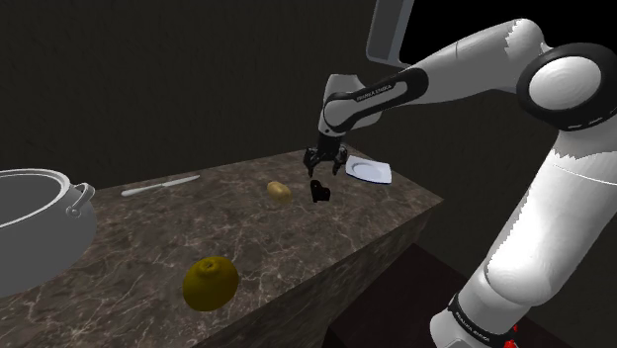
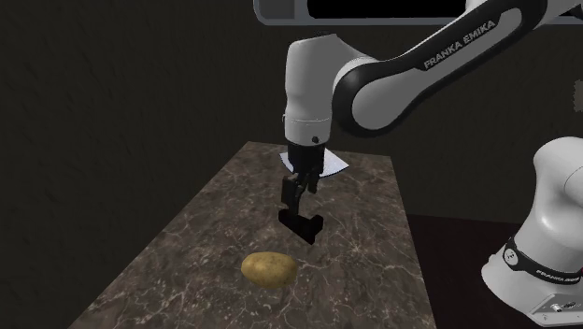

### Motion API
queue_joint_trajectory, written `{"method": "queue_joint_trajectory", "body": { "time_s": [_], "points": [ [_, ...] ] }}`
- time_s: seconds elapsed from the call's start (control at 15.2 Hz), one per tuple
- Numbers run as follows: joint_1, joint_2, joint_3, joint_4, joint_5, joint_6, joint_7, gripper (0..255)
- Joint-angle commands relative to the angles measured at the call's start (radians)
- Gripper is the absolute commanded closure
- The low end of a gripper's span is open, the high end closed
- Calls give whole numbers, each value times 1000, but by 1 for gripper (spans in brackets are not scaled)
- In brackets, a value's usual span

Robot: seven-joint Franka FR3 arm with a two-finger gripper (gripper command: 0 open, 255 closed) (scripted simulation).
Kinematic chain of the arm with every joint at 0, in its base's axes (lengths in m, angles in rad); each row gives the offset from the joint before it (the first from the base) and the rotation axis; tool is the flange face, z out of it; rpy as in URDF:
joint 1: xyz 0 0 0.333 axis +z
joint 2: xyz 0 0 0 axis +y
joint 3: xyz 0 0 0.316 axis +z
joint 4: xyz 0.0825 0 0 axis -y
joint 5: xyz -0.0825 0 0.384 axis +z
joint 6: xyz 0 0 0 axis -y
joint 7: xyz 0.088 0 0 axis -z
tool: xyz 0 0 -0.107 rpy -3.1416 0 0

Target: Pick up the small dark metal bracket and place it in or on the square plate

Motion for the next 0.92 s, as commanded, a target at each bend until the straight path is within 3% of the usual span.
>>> {"method": "queue_joint_trajectory", "body": {
  "time_s": [0.0, 0.46, 0.86],
  "points": [
    [-2, 78, -5, 43, -15, 16, 22, 0],
    [0, 129, -7, 9, -22, 101, 27, 0],
    [0, 134, -7, 6, -23, 108, 27, 0]
  ]
}}
